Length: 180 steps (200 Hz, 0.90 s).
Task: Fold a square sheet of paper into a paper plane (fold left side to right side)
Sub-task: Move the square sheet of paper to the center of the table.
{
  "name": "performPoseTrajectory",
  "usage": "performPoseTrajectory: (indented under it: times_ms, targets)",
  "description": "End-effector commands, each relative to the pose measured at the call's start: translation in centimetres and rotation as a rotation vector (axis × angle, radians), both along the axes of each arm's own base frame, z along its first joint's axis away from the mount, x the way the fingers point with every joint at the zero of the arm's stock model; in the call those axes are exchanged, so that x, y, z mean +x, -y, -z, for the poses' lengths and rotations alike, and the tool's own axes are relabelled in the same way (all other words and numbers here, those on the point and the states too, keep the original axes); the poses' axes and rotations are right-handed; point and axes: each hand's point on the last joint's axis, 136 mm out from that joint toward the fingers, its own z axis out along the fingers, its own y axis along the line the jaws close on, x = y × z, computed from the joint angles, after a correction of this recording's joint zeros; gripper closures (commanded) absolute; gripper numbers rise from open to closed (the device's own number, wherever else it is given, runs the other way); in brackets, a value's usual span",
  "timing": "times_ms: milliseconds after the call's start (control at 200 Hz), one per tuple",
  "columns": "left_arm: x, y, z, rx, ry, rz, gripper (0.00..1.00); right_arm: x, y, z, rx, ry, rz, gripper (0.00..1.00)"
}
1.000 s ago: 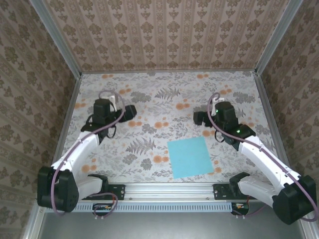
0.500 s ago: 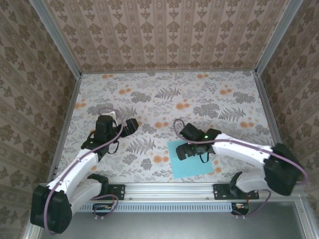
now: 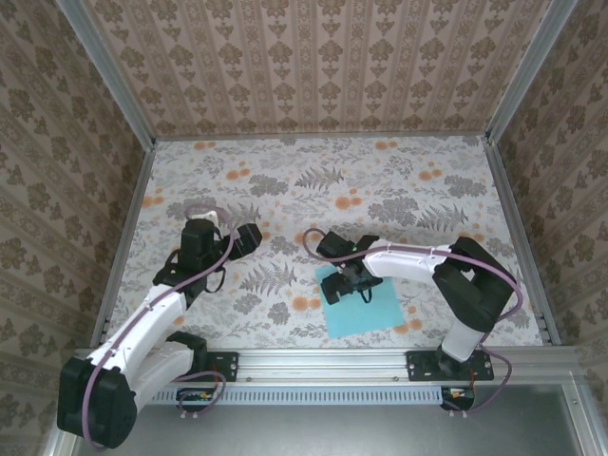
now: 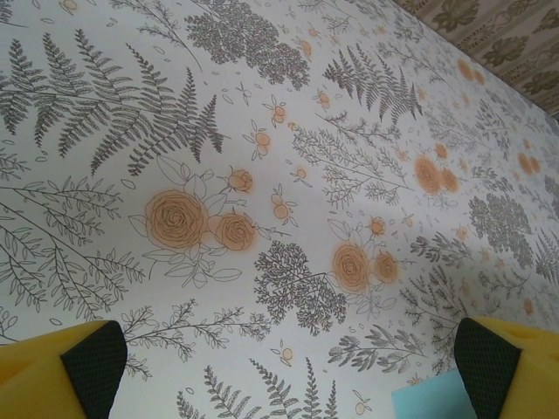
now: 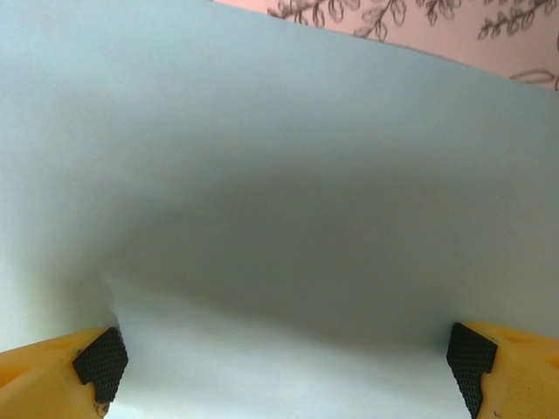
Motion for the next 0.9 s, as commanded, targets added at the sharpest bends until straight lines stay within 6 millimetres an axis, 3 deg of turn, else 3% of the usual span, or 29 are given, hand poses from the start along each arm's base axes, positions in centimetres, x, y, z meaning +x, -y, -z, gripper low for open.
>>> performPoseTrajectory:
  times_ms: [0,165,520,735,895]
  targets:
    - [0.3,-0.3,-1.6,0.029,0.036,-0.005,0.00,1.4,-0.3,1.9,0.009,-0.023,0.022,0.03]
    - [0.6,-0.3,-1.7,0.037,0.036,-0.007,0.00,4.6,-0.9,2.5,0.018,-0.032,0.030,0.03]
    - [1.7,1.5,-1.7,0.005,0.000,0.045,0.00,14.7,-2.2,1.6,0.108,0.051,0.142,0.04]
    - [2.2,4.3,-1.4,-0.069,-0.054,0.140,0.01,16.2,-3.5,-1.0,0.186,0.099,0.139,0.03]
    - [2.2,7.7,-0.2,-0.119,-0.132,0.240,0.11,17.1,-2.5,-5.5,0.233,0.208,0.143,0.01]
